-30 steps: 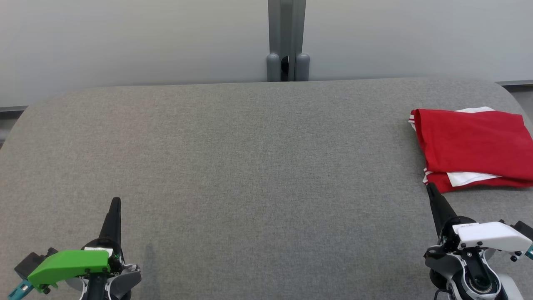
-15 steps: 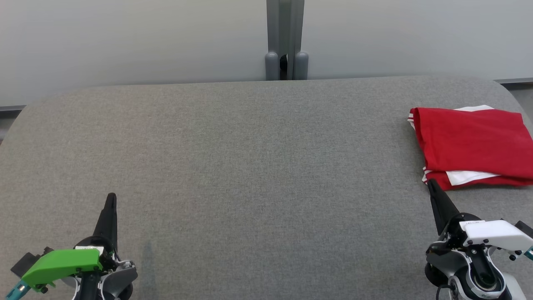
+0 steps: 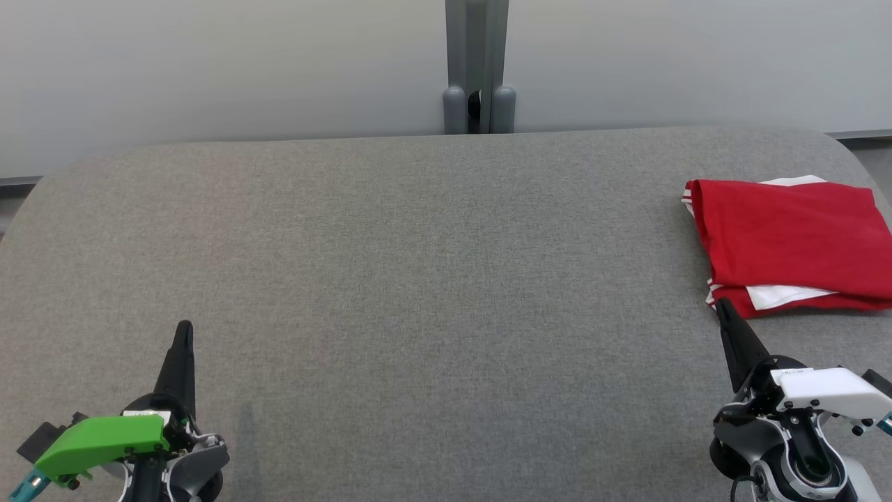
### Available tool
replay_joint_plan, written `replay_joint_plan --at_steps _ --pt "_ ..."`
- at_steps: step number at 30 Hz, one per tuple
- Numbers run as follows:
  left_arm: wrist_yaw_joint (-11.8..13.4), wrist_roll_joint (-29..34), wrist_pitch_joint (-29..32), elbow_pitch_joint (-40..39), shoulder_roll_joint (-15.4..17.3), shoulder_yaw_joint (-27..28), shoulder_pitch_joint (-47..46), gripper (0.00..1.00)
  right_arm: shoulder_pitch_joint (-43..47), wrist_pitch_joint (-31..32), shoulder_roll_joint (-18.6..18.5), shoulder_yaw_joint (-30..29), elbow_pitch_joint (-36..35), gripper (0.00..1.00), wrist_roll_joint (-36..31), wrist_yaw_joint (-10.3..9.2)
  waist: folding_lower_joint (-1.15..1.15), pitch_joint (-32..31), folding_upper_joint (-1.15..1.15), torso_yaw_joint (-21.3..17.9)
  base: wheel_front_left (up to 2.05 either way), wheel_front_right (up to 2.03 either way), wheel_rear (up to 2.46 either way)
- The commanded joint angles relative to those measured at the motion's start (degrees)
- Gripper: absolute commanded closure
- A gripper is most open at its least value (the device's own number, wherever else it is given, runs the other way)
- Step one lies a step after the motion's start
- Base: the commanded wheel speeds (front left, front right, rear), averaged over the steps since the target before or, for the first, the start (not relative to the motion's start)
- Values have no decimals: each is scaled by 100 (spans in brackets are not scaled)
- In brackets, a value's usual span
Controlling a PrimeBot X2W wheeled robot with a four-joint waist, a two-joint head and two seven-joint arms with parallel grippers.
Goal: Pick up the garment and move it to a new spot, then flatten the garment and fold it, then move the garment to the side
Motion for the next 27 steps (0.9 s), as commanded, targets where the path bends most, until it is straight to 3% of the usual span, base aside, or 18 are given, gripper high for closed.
replay_joint_plan --at_steps 1,27 --pt "-31 -15 21 -6 4 14 -60 100 -35 18 -26 -9 -29 100 35 2 0 0 0 0 0 0 0" --pt "-31 -15 20 -6 6 13 -60 100 -34 18 -26 -8 -28 100 36 2 0 0 0 0 0 0 0"
